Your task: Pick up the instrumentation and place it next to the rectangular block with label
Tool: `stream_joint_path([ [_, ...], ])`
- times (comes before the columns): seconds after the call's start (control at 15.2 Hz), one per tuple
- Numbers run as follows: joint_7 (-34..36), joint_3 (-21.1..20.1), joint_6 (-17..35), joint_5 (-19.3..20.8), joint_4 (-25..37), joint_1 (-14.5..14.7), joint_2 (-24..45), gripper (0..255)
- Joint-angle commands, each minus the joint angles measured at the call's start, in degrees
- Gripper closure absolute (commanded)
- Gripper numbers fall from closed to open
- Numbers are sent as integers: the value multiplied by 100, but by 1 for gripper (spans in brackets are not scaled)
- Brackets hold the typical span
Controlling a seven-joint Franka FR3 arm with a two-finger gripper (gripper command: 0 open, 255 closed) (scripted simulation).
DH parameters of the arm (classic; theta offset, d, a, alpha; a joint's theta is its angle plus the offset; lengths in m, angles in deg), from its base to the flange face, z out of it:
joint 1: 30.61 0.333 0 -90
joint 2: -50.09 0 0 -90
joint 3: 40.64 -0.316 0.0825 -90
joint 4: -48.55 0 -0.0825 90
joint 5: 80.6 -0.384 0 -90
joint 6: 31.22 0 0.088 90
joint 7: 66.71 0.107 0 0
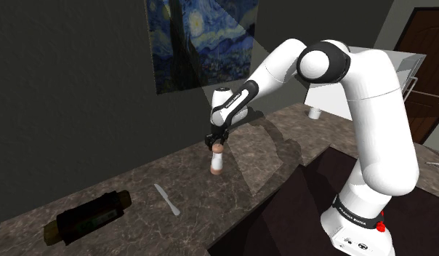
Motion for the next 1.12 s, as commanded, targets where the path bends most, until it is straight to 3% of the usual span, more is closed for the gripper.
stream_joint_path([
  [0.0, -1, 0, -1, 0, -5, 0, 3, 255],
  [0.33, 2, -1, -1, 0, -4, 2, 3, 255],
  [1.06, 7, 8, -617, 12, -23, 8, -632, 255],
])
